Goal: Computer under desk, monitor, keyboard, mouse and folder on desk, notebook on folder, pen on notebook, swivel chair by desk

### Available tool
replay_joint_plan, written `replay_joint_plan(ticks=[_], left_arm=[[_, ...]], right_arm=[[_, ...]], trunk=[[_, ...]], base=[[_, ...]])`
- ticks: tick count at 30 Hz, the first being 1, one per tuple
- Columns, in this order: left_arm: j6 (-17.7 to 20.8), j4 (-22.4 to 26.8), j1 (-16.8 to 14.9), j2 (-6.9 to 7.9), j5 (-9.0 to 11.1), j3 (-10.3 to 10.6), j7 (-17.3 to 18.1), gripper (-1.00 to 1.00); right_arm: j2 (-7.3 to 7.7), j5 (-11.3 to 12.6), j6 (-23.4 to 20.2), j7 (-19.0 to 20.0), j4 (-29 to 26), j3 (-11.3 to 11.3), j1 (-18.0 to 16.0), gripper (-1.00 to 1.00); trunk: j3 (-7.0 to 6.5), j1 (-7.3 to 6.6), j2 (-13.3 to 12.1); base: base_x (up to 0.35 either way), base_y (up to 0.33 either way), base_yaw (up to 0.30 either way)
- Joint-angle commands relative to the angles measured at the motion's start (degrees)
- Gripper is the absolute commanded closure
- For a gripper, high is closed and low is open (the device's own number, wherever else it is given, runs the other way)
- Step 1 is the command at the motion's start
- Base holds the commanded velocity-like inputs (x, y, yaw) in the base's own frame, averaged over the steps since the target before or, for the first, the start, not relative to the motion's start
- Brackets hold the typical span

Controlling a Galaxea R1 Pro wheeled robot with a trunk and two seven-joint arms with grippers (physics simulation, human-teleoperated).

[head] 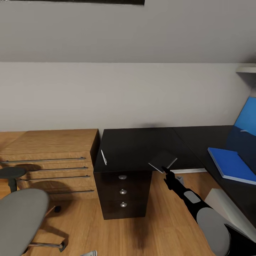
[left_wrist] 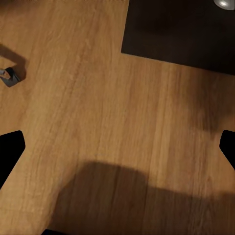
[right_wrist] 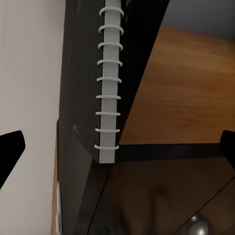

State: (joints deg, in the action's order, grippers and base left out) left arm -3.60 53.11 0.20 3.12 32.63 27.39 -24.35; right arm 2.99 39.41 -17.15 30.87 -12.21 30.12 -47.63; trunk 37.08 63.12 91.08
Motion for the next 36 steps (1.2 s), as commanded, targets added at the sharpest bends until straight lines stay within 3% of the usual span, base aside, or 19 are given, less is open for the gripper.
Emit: replay_joint_plan(ticks=[1, 10, 26, 36], left_arm=[[-0.4, 0.1, 0.0, 0.07, 0.6, 0.3, -0.4, -1.00], [-0.4, 0.1, 0.0, 0.05, 0.6, 0.3, -0.5, -1.00], [-0.4, -0.1, 0.0, 0.04, 0.6, 0.3, -0.4, -1.00], [-0.4, -0.2, 0.0, 0.04, 0.6, 0.3, -0.4, -1.00]], right_arm=[[0.00, 0.4, -0.5, 0.1, 0.0, 0.2, 0.0, -1.00], [0.00, 0.4, -0.5, 0.1, 0.0, 0.2, 0.0, -1.00], [0.17, 0.4, -0.5, 0.1, 0.0, 0.3, 0.0, -1.00], [1.71, 0.4, -0.4, -0.2, 0.0, 1.2, 0.0, -1.00]], trunk=[[-0.14, -0.23, -0.4], [-1.76, -2.20, -4.0], [-1.76, -2.20, -4.0], [-1.76, -2.20, -4.0]], base=[[0.000, 0.000, 0.000], [0.000, 0.000, 0.000], [0.000, 0.000, 0.000], [0.000, 0.000, 0.000]])
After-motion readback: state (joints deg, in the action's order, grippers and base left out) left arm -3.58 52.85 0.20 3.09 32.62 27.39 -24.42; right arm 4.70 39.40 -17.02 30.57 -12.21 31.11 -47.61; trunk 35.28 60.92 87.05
